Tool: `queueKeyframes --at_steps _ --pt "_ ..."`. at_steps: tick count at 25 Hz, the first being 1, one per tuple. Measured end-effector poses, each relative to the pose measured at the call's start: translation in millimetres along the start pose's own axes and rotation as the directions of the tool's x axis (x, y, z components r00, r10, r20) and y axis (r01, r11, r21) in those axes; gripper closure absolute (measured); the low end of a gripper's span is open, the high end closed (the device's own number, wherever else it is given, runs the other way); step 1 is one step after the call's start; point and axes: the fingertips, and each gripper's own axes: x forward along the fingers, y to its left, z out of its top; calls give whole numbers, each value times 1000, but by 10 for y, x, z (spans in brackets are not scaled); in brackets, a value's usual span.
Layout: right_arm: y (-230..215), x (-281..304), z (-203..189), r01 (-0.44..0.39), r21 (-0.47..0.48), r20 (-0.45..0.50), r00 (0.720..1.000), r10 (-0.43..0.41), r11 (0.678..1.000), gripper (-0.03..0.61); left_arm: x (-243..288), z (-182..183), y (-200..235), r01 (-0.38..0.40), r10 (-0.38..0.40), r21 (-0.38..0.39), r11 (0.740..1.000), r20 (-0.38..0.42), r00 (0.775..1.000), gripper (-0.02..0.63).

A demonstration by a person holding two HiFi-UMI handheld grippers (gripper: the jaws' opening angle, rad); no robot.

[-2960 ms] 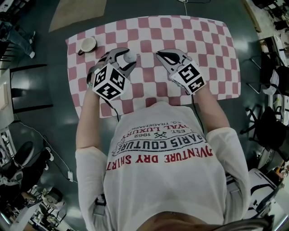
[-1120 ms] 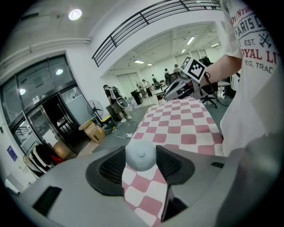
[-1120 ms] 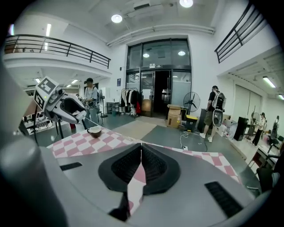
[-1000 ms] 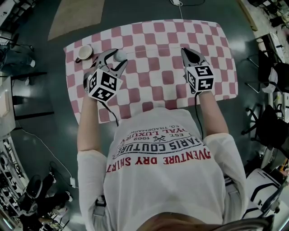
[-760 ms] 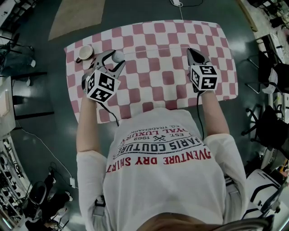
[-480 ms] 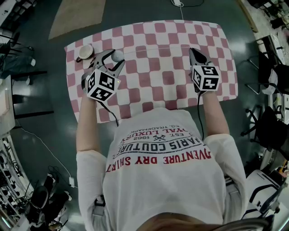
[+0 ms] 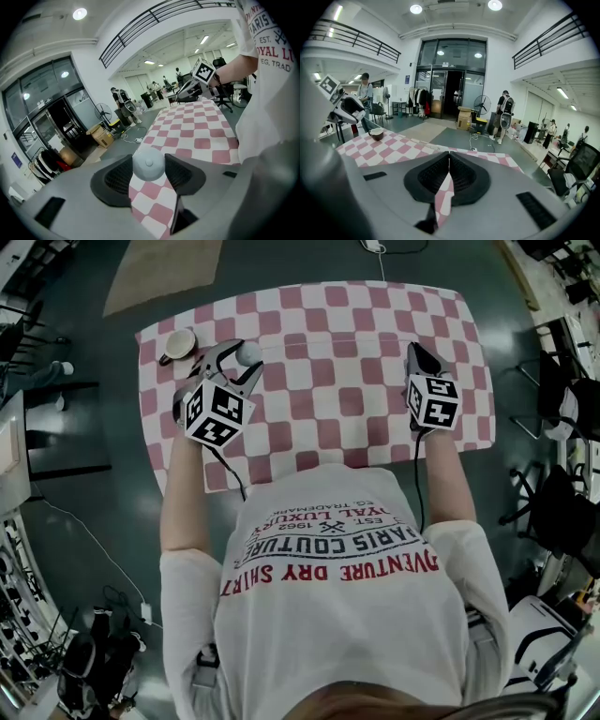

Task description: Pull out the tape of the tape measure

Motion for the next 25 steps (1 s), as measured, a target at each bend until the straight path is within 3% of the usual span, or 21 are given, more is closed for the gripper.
queueKeyframes --at_steps 13,25 --pt "-280 -25 -42 23 35 11 1000 -24 999 546 -15 -94 69 -24 23 -48 999 -9 1000 381" --pt "-509 15 -109 105 38 -33 994 -104 994 546 24 -122 47 -12 12 -13 1000 -37 999 382"
